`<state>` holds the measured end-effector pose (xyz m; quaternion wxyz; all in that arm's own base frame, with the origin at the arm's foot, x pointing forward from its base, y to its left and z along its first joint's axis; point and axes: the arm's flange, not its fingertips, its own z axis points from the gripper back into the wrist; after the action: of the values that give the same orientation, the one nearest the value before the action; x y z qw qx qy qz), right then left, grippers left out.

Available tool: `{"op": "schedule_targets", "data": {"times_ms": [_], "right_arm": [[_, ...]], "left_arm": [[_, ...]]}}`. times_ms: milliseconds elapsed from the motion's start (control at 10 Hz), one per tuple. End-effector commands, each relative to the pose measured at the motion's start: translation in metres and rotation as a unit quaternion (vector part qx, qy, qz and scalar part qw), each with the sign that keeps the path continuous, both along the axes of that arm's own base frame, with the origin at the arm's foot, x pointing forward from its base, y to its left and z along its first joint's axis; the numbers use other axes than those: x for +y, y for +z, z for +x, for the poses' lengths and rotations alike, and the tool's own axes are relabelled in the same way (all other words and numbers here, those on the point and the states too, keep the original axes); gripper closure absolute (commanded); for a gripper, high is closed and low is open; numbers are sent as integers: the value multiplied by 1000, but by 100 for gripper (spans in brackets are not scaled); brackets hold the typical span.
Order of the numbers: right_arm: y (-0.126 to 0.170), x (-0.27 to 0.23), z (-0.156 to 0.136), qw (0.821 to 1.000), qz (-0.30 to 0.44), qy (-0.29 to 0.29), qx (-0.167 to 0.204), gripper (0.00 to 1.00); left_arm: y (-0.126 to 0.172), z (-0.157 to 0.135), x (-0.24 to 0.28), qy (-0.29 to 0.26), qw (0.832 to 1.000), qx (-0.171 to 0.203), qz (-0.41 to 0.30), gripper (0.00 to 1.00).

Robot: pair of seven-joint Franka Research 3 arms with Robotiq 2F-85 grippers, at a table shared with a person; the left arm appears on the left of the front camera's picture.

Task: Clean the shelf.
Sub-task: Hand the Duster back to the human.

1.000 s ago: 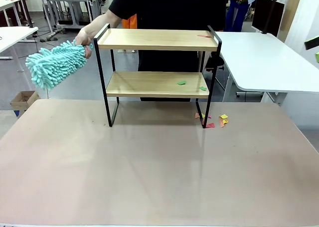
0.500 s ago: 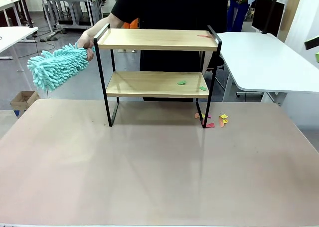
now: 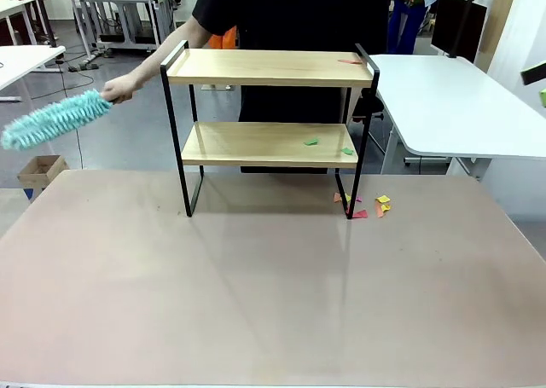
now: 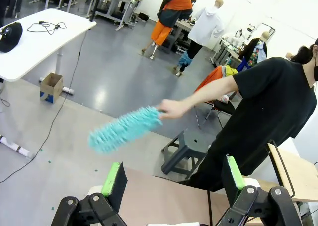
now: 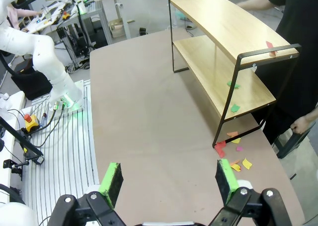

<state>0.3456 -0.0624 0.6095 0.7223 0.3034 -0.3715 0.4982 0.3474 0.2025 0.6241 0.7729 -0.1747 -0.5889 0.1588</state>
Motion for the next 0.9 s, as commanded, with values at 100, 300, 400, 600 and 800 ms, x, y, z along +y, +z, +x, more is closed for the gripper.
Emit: {"op": "schedule_targets", "data": {"times_ms": [100,300,400,600,800], "right_arm": [[2,1,0,1000,11,1,-6,0],[2,1,0,1000,11,1,-6,0],[2,1,0,1000,11,1,-6,0],[2,1,0,1000,11,1,-6,0],[2,1,0,1000,11,1,-6,0]], "left_arm": [[-2,0,0,1,1000,-2,5,0],[-2,0,0,1,1000,-2,5,0],[-2,0,0,1,1000,-2,5,0],[-2,0,0,1,1000,-2,5,0],[-2,0,0,1,1000,-2,5,0]]}}
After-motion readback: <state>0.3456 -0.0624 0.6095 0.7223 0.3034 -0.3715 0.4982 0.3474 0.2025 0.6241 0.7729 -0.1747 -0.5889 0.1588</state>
